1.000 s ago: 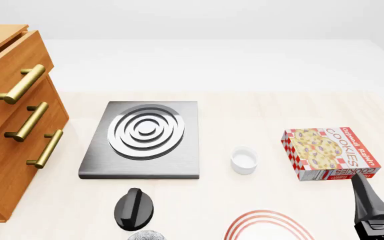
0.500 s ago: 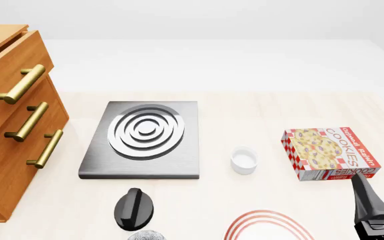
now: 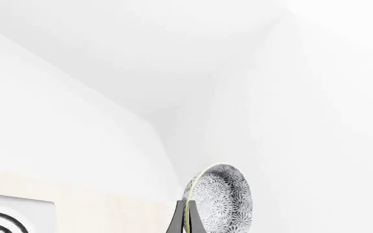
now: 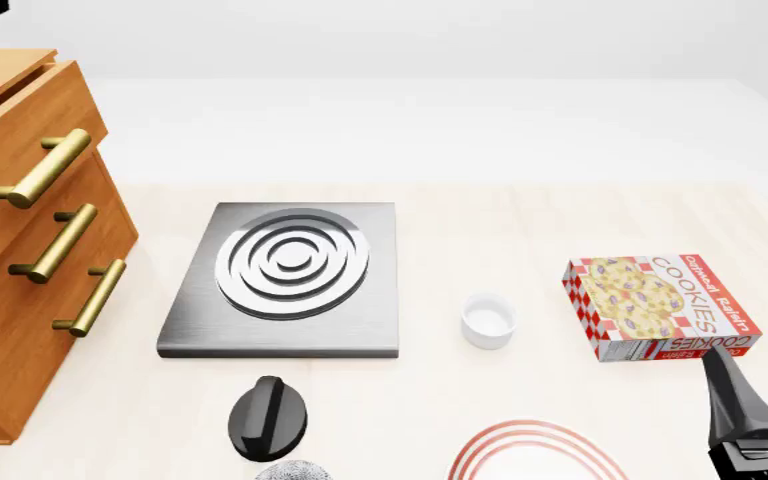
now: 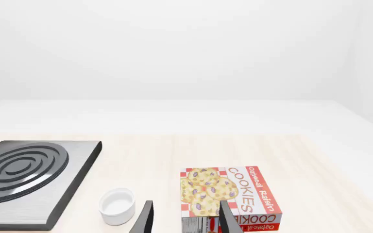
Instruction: Pick the akita bowl on the wooden cabinet and place it on the plate.
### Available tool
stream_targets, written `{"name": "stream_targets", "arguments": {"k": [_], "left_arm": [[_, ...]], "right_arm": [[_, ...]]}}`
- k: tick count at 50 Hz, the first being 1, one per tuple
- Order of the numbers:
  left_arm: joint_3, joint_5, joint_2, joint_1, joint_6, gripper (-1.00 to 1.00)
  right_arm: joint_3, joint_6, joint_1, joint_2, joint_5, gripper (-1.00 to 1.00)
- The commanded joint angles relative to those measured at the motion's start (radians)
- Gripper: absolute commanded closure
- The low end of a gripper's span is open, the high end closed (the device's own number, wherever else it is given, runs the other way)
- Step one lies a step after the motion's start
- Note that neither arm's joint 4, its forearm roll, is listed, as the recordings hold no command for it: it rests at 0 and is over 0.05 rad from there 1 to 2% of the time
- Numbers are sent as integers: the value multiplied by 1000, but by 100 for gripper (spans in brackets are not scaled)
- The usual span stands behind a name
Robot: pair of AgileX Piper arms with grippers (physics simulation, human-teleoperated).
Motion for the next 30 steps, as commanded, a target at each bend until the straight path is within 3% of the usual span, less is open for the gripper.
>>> {"name": "stream_targets", "arguments": {"k": [1,20,30], "left_arm": [[31,-43,5,-53,-36,100],[118,-125,20,-129,-108,100],[117,-128,36,-180,-101,100]], "right_arm": [[0,0,0,-1,1,-100],[1,0,0,0,-1,-100],[1,0,0,0,-1,-100]]}}
